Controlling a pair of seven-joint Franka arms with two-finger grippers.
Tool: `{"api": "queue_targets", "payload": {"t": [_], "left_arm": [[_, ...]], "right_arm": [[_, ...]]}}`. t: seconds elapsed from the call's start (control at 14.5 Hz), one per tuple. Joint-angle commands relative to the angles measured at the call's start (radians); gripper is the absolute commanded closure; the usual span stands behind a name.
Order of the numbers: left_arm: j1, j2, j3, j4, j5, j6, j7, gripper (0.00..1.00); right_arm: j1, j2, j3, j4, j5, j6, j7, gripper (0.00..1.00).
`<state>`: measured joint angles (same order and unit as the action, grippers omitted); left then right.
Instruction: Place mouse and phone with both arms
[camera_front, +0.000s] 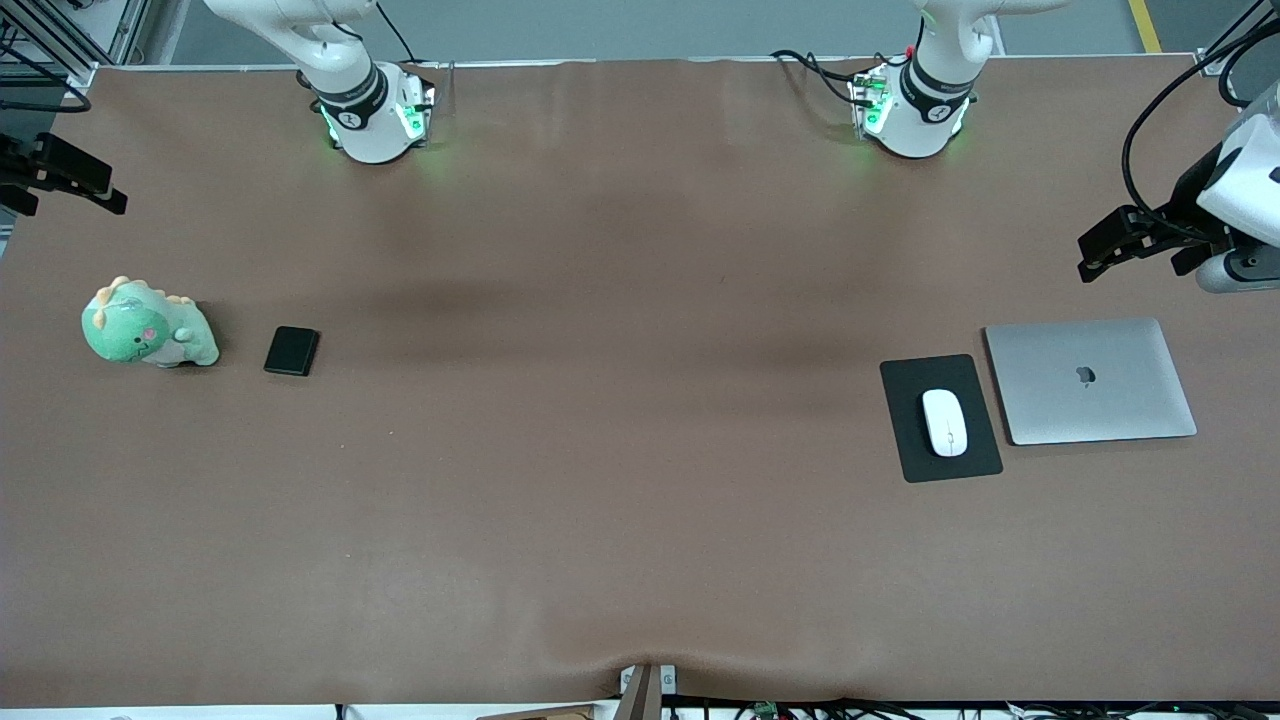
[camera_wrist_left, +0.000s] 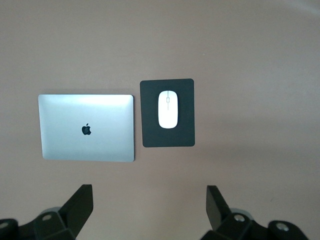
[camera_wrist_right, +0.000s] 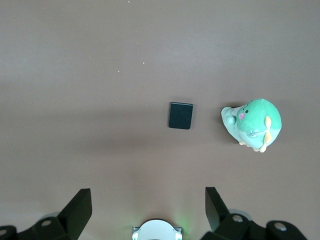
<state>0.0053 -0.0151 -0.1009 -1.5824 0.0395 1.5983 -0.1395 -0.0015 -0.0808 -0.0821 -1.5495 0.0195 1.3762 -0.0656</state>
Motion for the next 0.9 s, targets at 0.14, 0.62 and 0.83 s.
{"api": "queue_targets", "payload": {"t": [0.14, 0.62, 0.83], "left_arm": [[0.004, 0.009, 0.000, 0.022, -0.007, -0.017, -0.003, 0.00], [0.005, 0.009, 0.000, 0.022, -0.006, -0.017, -0.002, 0.00], [0.007, -0.003, 0.000, 0.015, -0.006, -0.018, 0.000, 0.00]], "right_arm": [[0.005, 0.012, 0.002, 0.028, -0.012, -0.002, -0.007, 0.00], [0.000, 0.010, 0.001, 0.025, -0.015, -0.009, -0.010, 0.00], [0.001, 0.012, 0.001, 0.026, -0.015, -0.005, -0.010, 0.00]]}}
